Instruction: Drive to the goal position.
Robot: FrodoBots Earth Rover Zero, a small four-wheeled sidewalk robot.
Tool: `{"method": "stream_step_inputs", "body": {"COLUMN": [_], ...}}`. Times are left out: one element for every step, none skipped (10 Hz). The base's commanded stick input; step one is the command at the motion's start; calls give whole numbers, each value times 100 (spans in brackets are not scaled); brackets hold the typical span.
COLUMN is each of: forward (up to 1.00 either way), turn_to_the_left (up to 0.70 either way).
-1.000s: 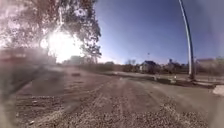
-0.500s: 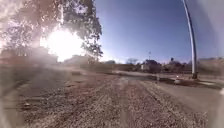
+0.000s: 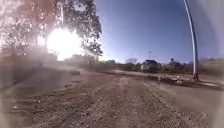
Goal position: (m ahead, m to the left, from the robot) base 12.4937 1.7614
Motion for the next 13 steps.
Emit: {"method": "stream_step_inputs", "body": {"forward": [50,50,50,50,50,50,50,50,50,50,50,50,50], "turn_to_the_left": [0,0,0,0,0,0,0,0,0,0,0,0,0]}}
